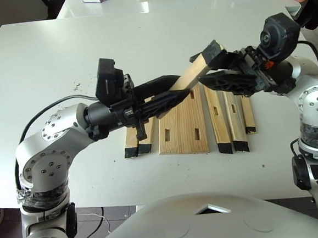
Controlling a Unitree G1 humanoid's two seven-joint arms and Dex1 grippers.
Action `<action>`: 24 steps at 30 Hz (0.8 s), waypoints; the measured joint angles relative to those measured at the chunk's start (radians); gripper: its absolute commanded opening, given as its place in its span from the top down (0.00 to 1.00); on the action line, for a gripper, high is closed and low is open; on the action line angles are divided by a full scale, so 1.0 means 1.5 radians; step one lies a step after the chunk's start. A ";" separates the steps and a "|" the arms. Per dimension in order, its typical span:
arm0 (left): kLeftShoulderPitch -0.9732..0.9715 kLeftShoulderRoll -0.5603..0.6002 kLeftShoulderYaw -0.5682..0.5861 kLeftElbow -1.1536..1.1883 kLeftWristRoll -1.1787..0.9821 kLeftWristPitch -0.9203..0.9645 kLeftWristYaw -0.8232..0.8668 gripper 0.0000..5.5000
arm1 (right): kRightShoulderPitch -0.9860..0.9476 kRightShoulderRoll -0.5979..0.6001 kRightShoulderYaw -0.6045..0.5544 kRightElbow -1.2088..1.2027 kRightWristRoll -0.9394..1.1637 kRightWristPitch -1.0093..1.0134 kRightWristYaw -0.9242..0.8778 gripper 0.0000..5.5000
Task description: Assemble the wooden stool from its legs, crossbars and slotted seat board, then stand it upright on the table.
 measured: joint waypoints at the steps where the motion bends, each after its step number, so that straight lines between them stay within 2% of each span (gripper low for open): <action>1: 0.000 0.003 0.000 -0.001 0.000 0.000 0.000 0.76 | 0.000 -0.004 0.000 0.000 -0.006 0.000 0.005 0.76; 8: -0.002 0.017 -0.004 -0.008 0.006 0.005 -0.001 0.76 | 0.002 -0.019 0.012 0.003 -0.036 -0.028 0.042 0.76; 9: -0.003 0.017 -0.008 -0.007 0.007 0.006 0.000 0.70 | 0.003 -0.022 0.012 0.003 -0.040 -0.033 0.047 0.76; 12: -0.006 0.009 -0.016 0.010 -0.001 0.012 0.030 0.60 | 0.006 -0.035 0.016 0.004 -0.072 -0.046 0.053 0.76; 16: -0.024 -0.003 -0.015 0.033 0.016 0.004 0.058 0.51 | 0.009 -0.040 0.026 0.010 -0.101 -0.055 0.059 0.76; 21: -0.029 -0.012 -0.016 0.058 0.054 0.000 0.074 0.50 | -0.009 -0.048 0.016 0.055 -0.176 -0.109 0.048 0.76; 24: -0.020 -0.011 -0.014 0.062 0.060 -0.005 0.067 0.50 | -0.018 -0.108 0.008 0.105 -0.272 -0.174 0.064 0.76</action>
